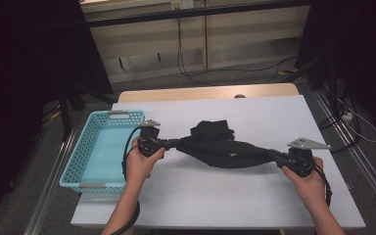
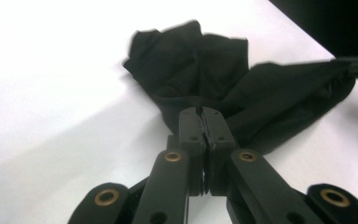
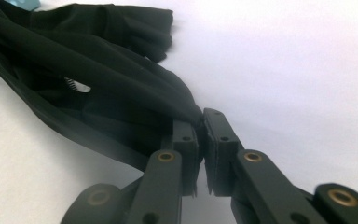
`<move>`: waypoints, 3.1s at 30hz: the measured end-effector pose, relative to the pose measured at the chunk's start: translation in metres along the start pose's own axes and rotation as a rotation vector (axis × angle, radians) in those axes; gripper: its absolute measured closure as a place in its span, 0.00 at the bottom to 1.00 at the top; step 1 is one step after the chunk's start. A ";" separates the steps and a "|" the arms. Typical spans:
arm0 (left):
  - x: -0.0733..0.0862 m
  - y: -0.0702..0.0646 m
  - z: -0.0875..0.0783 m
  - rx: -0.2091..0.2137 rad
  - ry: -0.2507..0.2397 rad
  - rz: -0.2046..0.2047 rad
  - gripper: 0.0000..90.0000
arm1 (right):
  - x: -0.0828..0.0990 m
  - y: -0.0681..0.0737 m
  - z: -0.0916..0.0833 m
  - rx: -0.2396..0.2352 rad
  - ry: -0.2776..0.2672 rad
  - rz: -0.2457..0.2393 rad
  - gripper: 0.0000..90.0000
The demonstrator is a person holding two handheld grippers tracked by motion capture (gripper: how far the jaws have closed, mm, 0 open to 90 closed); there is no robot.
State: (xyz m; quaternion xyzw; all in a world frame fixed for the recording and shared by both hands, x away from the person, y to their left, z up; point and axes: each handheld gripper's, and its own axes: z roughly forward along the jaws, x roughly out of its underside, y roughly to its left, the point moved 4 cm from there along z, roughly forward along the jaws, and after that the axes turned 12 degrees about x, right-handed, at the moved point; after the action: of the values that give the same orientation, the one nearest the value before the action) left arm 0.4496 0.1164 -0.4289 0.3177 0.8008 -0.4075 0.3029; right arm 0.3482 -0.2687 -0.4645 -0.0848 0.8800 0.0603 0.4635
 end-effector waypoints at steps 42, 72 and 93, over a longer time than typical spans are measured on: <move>-0.002 0.006 -0.012 -0.066 -0.033 -0.024 0.98 | 0.003 0.062 -0.013 -0.228 0.014 -0.175 0.63; 0.004 0.012 -0.007 -0.078 -0.015 -0.036 0.97 | 0.015 0.047 0.000 -0.172 0.069 -0.266 0.96; 0.006 0.007 0.010 -0.038 0.003 0.021 0.69 | -0.003 0.007 0.004 -0.055 0.010 -0.064 0.97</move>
State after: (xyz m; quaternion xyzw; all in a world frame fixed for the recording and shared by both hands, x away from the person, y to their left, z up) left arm 0.4532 0.1126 -0.4417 0.3206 0.8055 -0.3885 0.3120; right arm 0.3515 -0.2608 -0.4638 -0.1257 0.8772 0.0694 0.4582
